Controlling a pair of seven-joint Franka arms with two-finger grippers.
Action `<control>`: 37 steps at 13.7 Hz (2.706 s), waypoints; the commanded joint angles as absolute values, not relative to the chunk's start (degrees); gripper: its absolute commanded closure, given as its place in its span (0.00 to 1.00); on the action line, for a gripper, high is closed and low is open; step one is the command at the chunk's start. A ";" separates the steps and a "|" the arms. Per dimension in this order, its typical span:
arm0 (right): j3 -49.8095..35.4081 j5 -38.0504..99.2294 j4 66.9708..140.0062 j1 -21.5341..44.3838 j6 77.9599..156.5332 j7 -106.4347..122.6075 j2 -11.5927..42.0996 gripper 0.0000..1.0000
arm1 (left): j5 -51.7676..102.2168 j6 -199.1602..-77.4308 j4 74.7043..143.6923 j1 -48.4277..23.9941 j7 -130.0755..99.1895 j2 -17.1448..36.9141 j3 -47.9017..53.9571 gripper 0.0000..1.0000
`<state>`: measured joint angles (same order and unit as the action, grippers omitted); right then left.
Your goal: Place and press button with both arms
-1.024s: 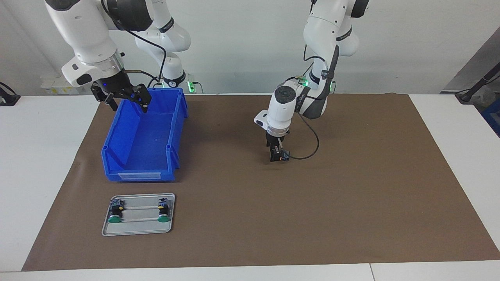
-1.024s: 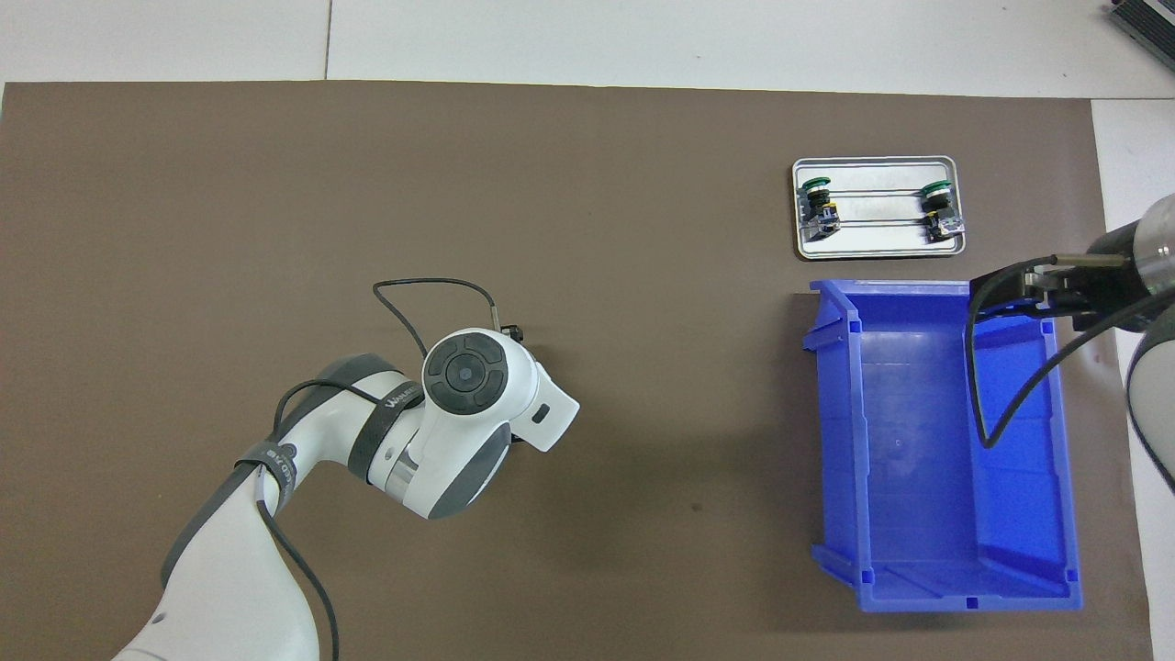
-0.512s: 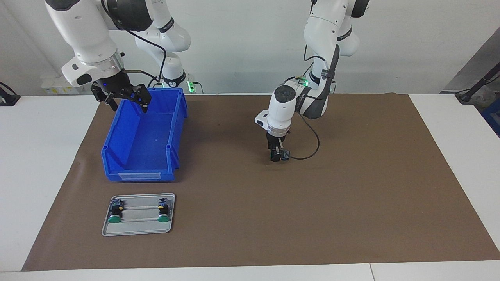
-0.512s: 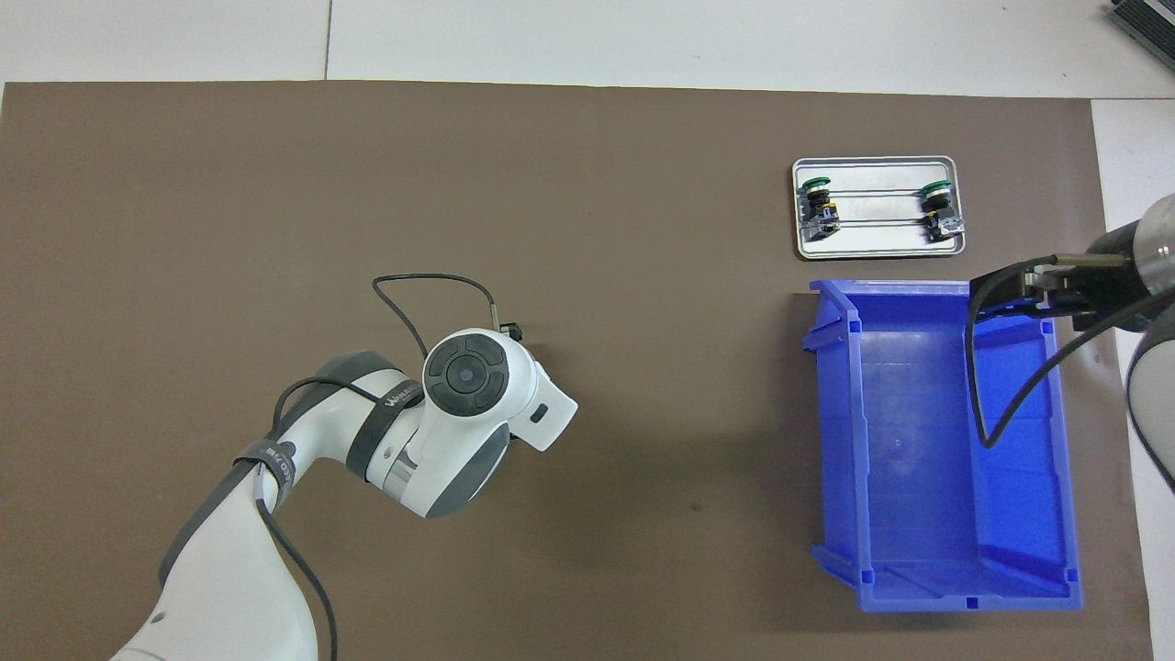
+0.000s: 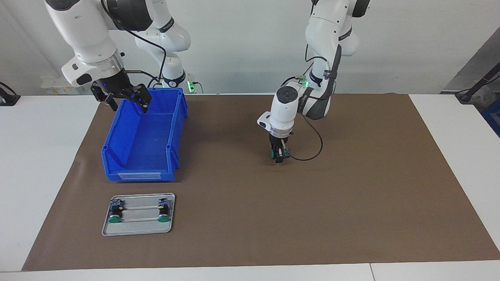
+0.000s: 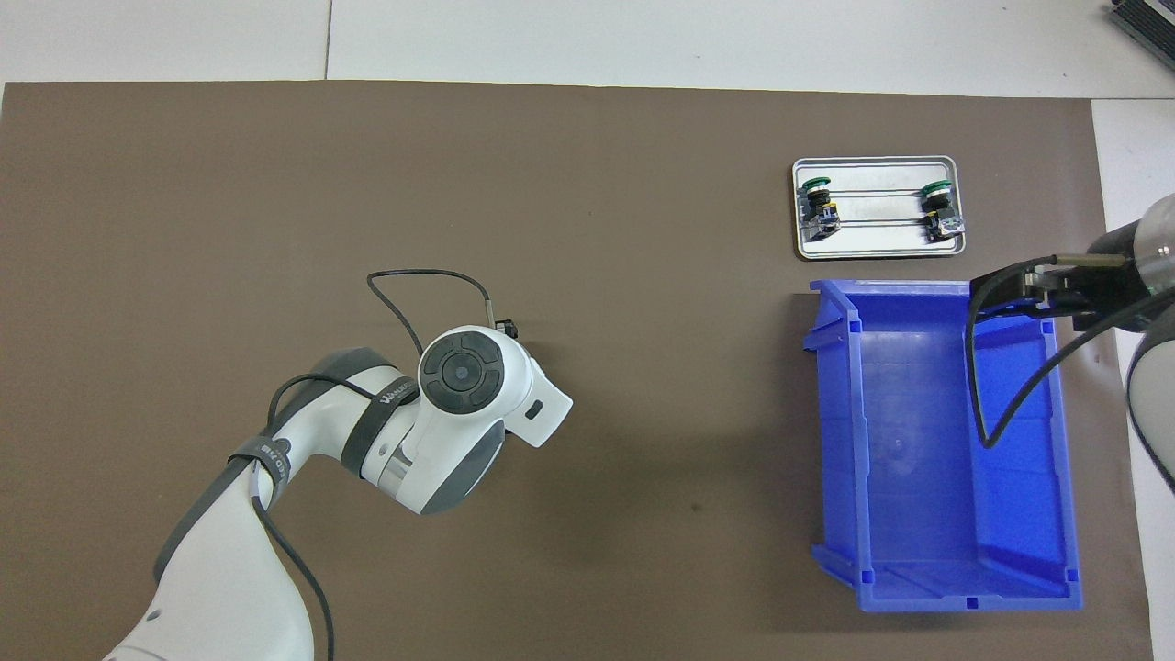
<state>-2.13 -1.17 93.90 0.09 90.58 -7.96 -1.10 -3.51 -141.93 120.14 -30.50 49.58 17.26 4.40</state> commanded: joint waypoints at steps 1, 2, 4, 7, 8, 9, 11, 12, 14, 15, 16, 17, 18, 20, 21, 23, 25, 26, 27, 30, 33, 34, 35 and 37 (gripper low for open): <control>-2.64 -0.26 95.71 -0.53 91.58 -6.94 -2.64 0.00 | -5.27 -142.73 121.29 -30.50 48.52 17.58 3.08 0.82; -2.64 -0.26 95.71 -0.53 91.58 -6.94 -2.64 0.00 | -5.27 -142.73 121.29 -30.59 48.52 17.67 3.08 0.84; -2.64 -0.26 95.71 -0.53 91.58 -6.94 -2.64 0.00 | -5.27 -142.73 121.03 -30.50 48.52 17.67 3.08 0.86; -2.64 -0.26 95.71 -0.53 91.58 -6.94 -2.64 0.00 | -5.27 -142.73 120.67 -30.50 48.52 17.67 2.99 0.92; -2.64 -0.26 95.71 -0.53 91.58 -6.94 -2.64 0.00 | -5.19 -142.91 120.67 -30.50 48.52 17.67 2.99 0.92; -2.64 -0.26 95.71 -0.53 91.58 -6.94 -2.64 0.00 | -5.19 -143.08 120.33 -30.50 48.25 17.75 3.08 0.92; -2.64 -0.26 95.71 -0.53 91.58 -6.94 -2.64 0.00 | -5.27 -143.00 119.27 -30.41 46.94 18.46 3.08 0.92; -2.64 -0.26 95.71 -0.53 91.58 -6.86 -2.64 0.00 | -5.27 -142.91 119.01 -30.41 46.76 18.46 3.08 0.93; -2.64 -0.26 95.71 -0.53 91.58 -6.94 -2.64 0.00 | -5.27 -142.74 118.57 -30.41 46.85 18.46 3.08 1.00; -2.64 -0.26 95.71 -0.53 91.58 -6.94 -2.64 0.00 | -5.19 -142.82 118.30 -30.41 46.76 18.54 3.08 1.00; -2.64 -0.26 95.71 -0.53 91.58 -6.94 -2.64 0.00 | -5.10 -143.00 118.21 -30.32 46.76 18.63 3.08 1.00; -2.64 -0.26 95.71 -0.53 91.58 -6.94 -2.64 0.00 | -5.10 -143.00 117.78 -30.15 46.76 18.81 3.16 1.00; -2.64 -0.26 95.71 -0.53 91.58 -6.94 -2.64 0.00 | -5.10 -143.00 117.60 -30.23 46.76 18.81 3.16 1.00; -2.64 -0.26 95.71 -0.53 91.58 -6.86 -2.64 0.00 | -5.10 -142.82 117.16 -30.23 46.76 18.81 3.16 1.00; -2.64 -0.26 95.71 -0.53 91.58 -6.94 -2.64 0.00 | -5.10 -142.74 116.90 -30.23 46.84 18.72 3.16 1.00; -2.64 -0.26 95.71 -0.53 91.58 -6.94 -2.64 0.00 | -5.10 -142.91 116.81 -30.23 47.02 18.46 3.16 1.00; -2.64 -0.26 95.71 -0.53 91.58 -6.94 -2.64 0.00 | -4.57 -143.35 116.89 -29.45 47.11 18.37 3.25 1.00; -2.64 -0.26 95.71 -0.53 91.58 -6.94 -2.64 0.00 | -4.57 -143.52 116.89 -29.01 47.20 18.37 3.34 1.00; -2.64 -0.26 95.71 -0.53 91.58 -6.86 -2.64 0.00 | -4.48 -143.53 116.98 -28.74 47.28 18.37 3.43 1.00; -2.64 -0.26 95.71 -0.53 91.58 -6.94 -2.64 0.00 | -2.21 -146.06 117.24 -27.95 47.37 18.46 3.60 1.00; -2.64 -0.26 95.71 -0.53 91.58 -6.86 -2.64 0.00 | 0.52 -146.95 116.90 -27.43 48.07 18.54 3.78 1.00; -2.64 -0.26 95.71 -0.53 91.58 -6.94 -2.64 0.00 | 1.83 -147.13 116.89 -27.25 49.29 18.54 3.87 1.00; -2.64 -0.26 95.71 -0.53 91.58 -6.94 -2.64 0.00 | 3.67 -147.22 116.89 -26.90 50.61 18.54 3.87 1.00; -2.64 -0.26 95.71 -0.53 91.58 -6.94 -2.64 0.00 | 8.32 -147.48 116.98 -26.72 54.12 18.46 3.87 1.00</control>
<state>-2.13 -1.17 93.90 0.09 90.58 -7.96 -1.10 4.69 -146.35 117.29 -27.62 50.70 18.16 3.33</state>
